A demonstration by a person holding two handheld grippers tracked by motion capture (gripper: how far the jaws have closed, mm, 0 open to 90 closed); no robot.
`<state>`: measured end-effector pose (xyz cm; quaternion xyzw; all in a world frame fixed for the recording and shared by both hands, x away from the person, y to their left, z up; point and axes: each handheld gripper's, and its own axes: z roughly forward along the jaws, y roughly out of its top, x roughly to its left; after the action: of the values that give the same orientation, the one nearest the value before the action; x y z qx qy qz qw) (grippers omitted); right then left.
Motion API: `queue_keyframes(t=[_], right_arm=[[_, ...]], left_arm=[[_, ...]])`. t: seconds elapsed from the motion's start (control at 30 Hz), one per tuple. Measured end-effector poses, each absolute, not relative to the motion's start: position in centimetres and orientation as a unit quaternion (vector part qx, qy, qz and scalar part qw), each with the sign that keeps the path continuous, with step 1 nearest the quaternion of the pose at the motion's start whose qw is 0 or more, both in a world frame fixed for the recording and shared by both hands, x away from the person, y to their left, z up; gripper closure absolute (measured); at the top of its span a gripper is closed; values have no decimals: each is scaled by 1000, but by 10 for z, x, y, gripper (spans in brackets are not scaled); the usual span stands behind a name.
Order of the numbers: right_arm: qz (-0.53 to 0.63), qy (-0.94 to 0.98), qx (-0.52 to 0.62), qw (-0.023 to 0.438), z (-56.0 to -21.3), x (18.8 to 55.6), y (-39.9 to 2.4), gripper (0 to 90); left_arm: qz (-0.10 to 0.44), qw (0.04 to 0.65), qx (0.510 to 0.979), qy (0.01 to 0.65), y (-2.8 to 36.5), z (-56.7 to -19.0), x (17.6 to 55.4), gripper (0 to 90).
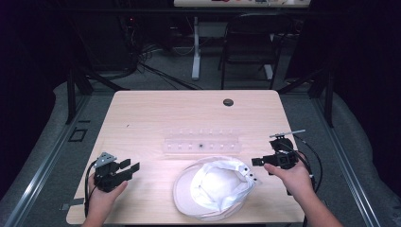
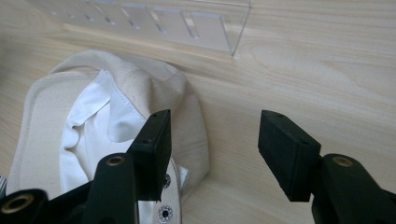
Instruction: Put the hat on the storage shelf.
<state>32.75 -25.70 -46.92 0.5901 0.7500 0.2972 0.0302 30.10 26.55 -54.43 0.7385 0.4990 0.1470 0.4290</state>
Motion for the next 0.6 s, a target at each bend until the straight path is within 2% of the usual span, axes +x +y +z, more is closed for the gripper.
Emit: queue_keyframes(t=[0.17, 0.3, 0.43, 0.53, 0.6], right_arm=[[281, 768, 575, 9, -464, 330, -249, 449], [274, 780, 562, 17, -464, 329, -242, 476], [267, 782, 563, 16, -464, 328, -237, 483], [271, 784, 558, 20, -468, 326, -233, 543], [267, 786, 558, 13, -468, 326, -232, 547]], left_arm=[[148, 411, 750, 496, 258, -546, 301, 414], [144, 402, 760, 489, 251, -546, 298, 368], [156, 401, 764, 481, 244, -543, 295, 368], [145, 411, 763, 477, 240, -543, 294, 393], [146, 419, 763, 470, 238, -544, 292, 412]])
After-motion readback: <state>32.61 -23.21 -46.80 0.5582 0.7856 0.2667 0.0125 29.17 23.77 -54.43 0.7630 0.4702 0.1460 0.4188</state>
